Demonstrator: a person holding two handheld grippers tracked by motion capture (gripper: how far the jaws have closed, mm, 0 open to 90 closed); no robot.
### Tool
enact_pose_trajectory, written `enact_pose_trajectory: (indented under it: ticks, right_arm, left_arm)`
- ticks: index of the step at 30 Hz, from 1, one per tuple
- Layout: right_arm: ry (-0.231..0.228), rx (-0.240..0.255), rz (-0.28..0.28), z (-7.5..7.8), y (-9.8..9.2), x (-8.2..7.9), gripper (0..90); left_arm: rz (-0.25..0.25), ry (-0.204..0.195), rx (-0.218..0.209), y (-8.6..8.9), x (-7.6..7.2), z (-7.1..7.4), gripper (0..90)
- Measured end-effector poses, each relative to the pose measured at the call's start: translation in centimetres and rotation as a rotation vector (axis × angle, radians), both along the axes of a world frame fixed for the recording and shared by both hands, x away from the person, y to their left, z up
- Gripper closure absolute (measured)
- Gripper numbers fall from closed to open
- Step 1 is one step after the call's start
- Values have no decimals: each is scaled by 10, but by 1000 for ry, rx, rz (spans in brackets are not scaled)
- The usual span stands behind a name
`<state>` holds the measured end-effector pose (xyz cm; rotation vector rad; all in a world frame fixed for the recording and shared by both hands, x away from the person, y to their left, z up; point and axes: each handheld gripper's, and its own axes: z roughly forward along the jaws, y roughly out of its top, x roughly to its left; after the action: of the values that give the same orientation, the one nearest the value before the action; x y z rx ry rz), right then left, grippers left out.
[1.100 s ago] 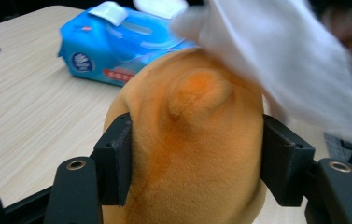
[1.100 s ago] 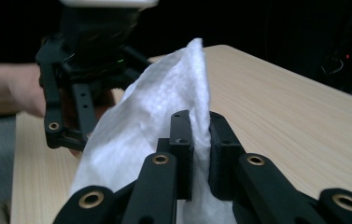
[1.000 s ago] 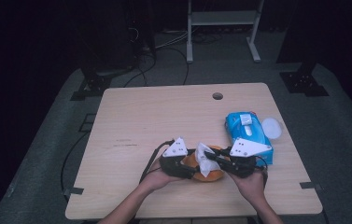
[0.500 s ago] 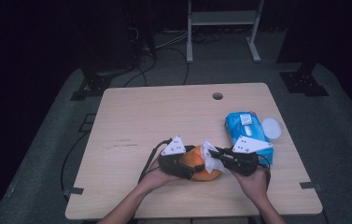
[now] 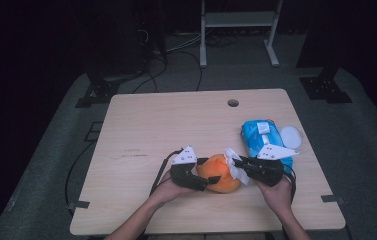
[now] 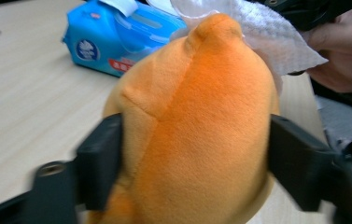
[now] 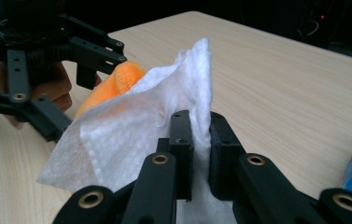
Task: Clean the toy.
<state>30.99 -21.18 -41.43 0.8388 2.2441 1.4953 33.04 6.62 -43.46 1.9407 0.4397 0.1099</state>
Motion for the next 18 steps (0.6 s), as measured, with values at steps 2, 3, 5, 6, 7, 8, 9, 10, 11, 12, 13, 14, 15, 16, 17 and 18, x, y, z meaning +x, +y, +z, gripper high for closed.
enact_pose_trajectory:
  ticks: [2,3,5,6,7,8,9,10,11,12,13,14,15,16,17,18]
  right_arm:
    - [-16,10,2,4,1,-2,813]
    - [-23,15,7,5,1,-2,813]
    - [-20,16,14,5,1,-2,812]
    - [-9,19,17,4,1,-1,812]
    - [-2,27,21,2,1,0,813]
    - [-3,33,23,3,2,-1,814]
    - [-14,38,24,4,4,-2,814]
    - [-27,46,31,7,6,-3,814]
    - [-44,65,49,11,9,-6,814]
    - [-57,73,59,14,12,-8,814]
    - [-76,77,71,17,14,-11,813]
    - [-91,79,83,20,17,-13,813]
    - [-101,80,96,22,19,-15,812]
    - [-110,79,104,22,21,-16,810]
    - [-116,66,107,23,22,-17,810]
    - [-116,46,105,22,23,-16,810]
  left_arm:
    - [-14,-15,6,2,-2,7,356]
    - [-12,-30,13,4,-3,13,367]
    - [-11,-51,21,7,-5,22,372]
    - [-6,-65,35,8,-6,26,376]
    - [-2,-72,46,9,-7,28,379]
    - [3,-72,59,10,-7,29,381]
    - [10,-71,67,10,-7,30,382]
    - [17,-67,74,9,-7,29,383]
    - [18,-63,85,8,-7,29,383]
    - [23,-61,88,6,-7,29,383]
    - [29,-60,91,5,-8,30,383]
    - [33,-60,94,4,-8,30,382]
    - [37,-60,94,3,-9,30,382]
    - [39,-63,99,2,-10,29,377]
    - [39,-68,104,0,-11,29,368]
    - [36,-65,103,-2,-12,28,344]
